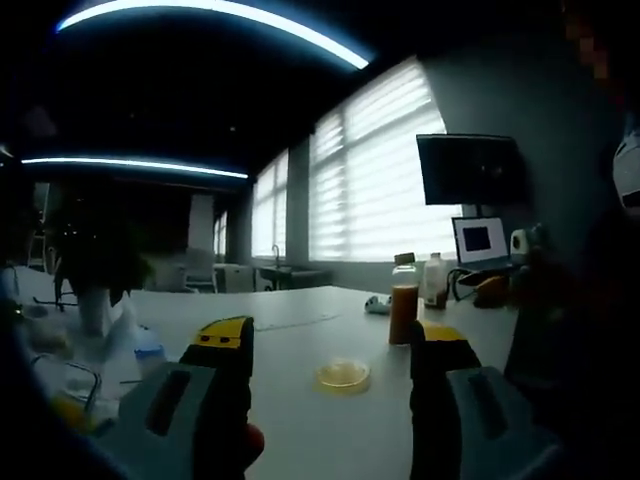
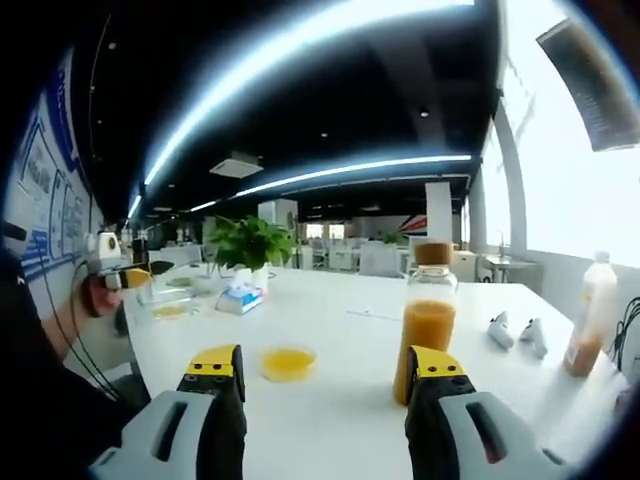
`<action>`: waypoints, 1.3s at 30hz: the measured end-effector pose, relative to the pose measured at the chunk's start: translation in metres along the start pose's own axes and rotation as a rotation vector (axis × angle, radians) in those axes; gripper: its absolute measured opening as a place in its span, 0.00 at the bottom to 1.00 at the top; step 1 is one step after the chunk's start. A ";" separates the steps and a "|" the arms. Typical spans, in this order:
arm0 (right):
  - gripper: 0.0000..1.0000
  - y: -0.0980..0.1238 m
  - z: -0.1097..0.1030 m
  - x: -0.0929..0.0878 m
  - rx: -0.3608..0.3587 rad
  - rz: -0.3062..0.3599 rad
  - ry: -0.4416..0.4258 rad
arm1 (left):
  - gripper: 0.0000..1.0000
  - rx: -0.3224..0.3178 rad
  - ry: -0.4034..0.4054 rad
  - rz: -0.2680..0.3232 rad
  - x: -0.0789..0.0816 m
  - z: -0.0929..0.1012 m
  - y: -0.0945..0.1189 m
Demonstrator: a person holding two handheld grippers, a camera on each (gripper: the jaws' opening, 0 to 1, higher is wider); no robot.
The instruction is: Open the Petri dish lid, place the lid on the table, pour the liquid culture medium into the Petri dish, pick up the Petri dish lid from the table, and close the Petri dish
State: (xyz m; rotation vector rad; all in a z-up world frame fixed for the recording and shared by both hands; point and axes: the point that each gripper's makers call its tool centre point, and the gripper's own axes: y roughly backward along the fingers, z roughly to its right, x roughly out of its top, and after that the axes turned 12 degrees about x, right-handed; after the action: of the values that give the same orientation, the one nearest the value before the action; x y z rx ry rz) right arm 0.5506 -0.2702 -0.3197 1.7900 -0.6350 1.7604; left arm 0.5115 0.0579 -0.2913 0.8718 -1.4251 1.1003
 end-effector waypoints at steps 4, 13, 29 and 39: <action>0.60 -0.001 -0.002 -0.001 0.006 -0.005 0.001 | 0.55 0.007 0.004 0.005 0.002 -0.002 0.002; 0.60 -0.003 -0.002 -0.001 0.004 -0.011 0.003 | 0.55 0.005 0.015 0.009 0.002 -0.003 0.001; 0.59 -0.003 -0.005 -0.002 0.011 -0.012 0.006 | 0.55 0.003 0.012 0.016 0.003 -0.004 0.003; 0.59 -0.003 -0.003 -0.004 0.012 -0.014 0.001 | 0.55 0.004 0.008 0.022 0.006 -0.003 0.004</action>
State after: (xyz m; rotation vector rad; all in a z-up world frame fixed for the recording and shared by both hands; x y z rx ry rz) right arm 0.5497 -0.2662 -0.3240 1.7978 -0.6110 1.7587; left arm 0.5073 0.0623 -0.2863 0.8557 -1.4297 1.1225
